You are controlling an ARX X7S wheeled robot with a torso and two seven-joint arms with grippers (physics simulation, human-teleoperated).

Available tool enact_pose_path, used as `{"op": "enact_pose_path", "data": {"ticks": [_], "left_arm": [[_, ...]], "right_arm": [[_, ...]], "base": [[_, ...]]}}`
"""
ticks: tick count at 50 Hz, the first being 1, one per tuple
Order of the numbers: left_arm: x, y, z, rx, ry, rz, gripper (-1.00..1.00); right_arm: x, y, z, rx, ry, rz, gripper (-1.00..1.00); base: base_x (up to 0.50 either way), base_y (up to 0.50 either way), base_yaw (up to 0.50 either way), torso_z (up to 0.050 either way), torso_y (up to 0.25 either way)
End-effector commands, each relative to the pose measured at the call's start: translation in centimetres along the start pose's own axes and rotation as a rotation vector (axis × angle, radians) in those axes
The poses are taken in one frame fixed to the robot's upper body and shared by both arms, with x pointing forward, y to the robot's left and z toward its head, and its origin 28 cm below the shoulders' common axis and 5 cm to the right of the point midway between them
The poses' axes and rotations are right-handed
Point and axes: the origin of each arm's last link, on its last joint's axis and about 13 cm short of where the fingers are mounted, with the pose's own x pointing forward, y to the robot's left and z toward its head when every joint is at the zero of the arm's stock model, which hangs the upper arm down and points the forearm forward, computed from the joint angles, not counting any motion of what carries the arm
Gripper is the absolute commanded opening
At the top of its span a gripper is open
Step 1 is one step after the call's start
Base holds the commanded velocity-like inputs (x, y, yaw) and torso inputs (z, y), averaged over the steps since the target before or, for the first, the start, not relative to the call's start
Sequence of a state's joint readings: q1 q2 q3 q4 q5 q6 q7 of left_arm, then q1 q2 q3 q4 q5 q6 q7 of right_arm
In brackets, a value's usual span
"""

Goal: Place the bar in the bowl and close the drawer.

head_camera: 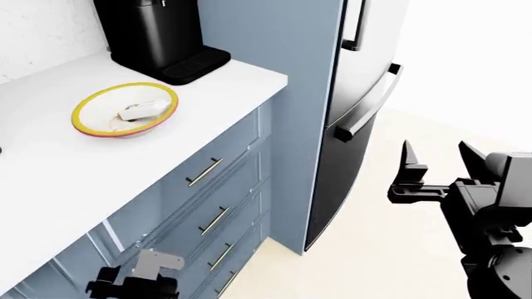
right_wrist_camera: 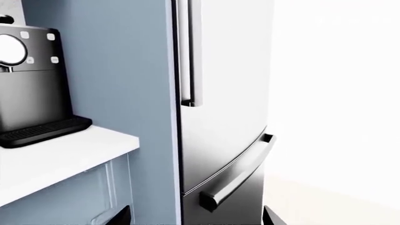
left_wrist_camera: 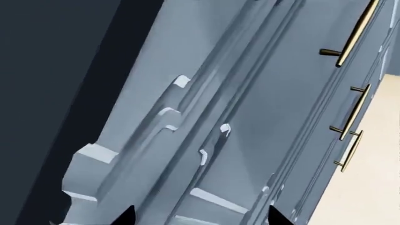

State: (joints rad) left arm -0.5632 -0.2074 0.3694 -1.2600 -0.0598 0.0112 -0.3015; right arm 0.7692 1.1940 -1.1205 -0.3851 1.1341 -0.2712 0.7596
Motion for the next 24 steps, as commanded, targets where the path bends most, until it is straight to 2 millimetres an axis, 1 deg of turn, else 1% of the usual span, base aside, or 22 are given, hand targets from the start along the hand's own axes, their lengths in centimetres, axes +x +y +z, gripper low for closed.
{"op": "enact_pose_path", "data": {"ticks": [1,5,13,19,24], "left_arm": [[0.37,3.55,-2.02,-0.118,0.119,0.19,1.0],[0.38,4.02,-2.27,-0.128,0.13,0.217,1.0],[0.2,3.9,-2.77,-0.128,0.138,0.238,1.0],[0.23,4.12,-2.86,-0.144,0.128,0.291,1.0],[0.19,4.18,-3.02,-0.148,0.129,0.293,1.0]], "right_arm": [[-0.04,0.06,-0.04,-0.003,0.006,0.006,1.0],[-0.12,0.02,-0.31,-0.001,0.008,0.006,1.0],[-0.22,0.01,-0.48,0.003,0.01,0.006,1.0],[-0.36,0.02,-0.55,0.002,0.012,0.006,1.0],[-0.36,0.05,-0.49,0.0,0.013,0.006,1.0]], "base": [[0.01,-0.01,0.0,0.0,0.0],[0.01,0.0,0.01,0.0,0.0],[0.01,0.0,0.01,0.0,0.0],[0.0,0.0,0.01,0.0,0.0],[0.0,0.0,0.01,0.0,0.0]]}}
